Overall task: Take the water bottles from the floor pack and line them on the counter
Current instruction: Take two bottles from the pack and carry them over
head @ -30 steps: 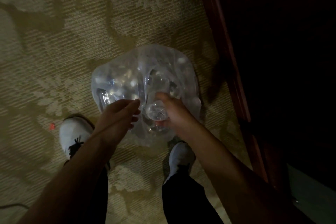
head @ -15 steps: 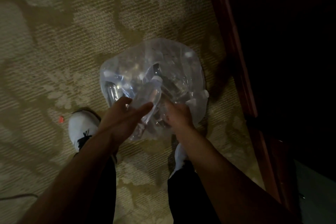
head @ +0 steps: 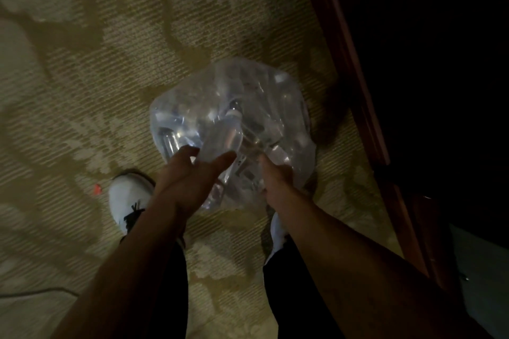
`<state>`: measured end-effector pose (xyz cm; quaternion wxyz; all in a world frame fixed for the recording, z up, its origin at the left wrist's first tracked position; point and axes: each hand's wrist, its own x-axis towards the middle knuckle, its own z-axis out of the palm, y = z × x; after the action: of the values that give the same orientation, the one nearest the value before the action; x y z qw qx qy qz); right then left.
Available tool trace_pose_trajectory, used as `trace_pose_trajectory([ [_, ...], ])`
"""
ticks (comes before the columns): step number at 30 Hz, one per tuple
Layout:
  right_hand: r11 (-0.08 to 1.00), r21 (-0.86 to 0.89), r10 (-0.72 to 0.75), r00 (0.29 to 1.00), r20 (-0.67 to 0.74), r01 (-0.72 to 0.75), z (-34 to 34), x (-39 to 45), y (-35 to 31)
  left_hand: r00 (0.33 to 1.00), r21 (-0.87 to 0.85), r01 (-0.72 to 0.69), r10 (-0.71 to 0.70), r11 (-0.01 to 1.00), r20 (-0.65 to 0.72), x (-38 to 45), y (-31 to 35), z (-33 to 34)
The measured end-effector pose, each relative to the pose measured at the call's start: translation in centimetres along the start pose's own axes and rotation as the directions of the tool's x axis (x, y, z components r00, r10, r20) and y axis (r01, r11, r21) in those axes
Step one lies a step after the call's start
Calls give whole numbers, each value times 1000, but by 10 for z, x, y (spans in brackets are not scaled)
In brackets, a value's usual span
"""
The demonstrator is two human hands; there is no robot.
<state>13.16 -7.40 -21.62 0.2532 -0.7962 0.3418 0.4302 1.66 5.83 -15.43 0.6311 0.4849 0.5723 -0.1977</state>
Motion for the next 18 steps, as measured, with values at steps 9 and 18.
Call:
trace_pose_trajectory([
  [9,995,23,76,869,489,-100,-51,-90,-2,1000,-397,24,-21,917,13,-102,29,8],
  [18,992,87,-127,832,540,95,-208,-273,-47,995,-389,-21,58,921,84,-291,136,16],
])
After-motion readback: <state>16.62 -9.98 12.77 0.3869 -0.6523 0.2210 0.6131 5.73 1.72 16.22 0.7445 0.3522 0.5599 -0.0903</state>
